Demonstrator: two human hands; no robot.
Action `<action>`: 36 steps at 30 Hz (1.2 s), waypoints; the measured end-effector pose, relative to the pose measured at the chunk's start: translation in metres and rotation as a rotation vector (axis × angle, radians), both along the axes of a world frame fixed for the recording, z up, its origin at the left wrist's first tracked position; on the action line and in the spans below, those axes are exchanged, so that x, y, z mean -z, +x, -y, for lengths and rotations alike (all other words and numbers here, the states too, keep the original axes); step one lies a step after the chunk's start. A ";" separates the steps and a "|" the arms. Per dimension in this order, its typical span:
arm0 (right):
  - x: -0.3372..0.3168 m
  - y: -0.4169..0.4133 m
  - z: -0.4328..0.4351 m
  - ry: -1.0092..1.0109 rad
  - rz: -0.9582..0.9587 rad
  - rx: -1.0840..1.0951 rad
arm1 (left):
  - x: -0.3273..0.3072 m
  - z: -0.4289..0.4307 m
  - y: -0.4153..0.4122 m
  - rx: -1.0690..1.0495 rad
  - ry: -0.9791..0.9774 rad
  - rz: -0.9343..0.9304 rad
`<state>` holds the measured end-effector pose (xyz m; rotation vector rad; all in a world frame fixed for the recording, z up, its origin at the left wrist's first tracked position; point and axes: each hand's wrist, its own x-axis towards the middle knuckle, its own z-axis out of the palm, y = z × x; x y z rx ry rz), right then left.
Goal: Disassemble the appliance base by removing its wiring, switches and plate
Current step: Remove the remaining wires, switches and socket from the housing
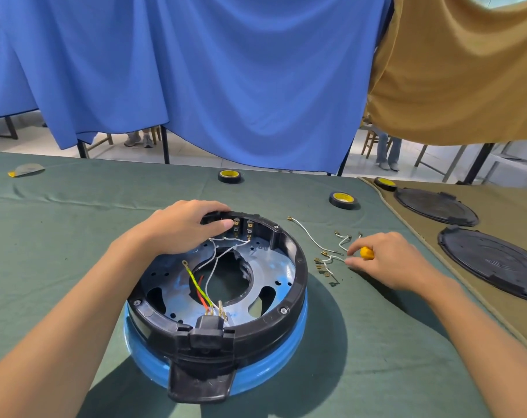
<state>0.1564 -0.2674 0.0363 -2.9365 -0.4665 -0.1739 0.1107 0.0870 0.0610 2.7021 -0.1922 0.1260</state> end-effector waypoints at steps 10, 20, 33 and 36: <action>-0.070 -0.018 -0.034 0.832 -0.188 -0.134 | -0.001 0.000 -0.001 -0.009 0.028 0.012; -0.087 -0.025 -0.106 1.233 -0.117 -0.269 | -0.004 0.001 -0.003 -0.013 0.047 -0.017; -0.068 -0.036 -0.109 0.817 0.253 -0.278 | -0.031 0.011 -0.008 0.013 0.239 -0.105; -0.052 -0.039 -0.124 0.772 0.380 -0.234 | -0.023 0.022 -0.007 0.057 0.026 0.065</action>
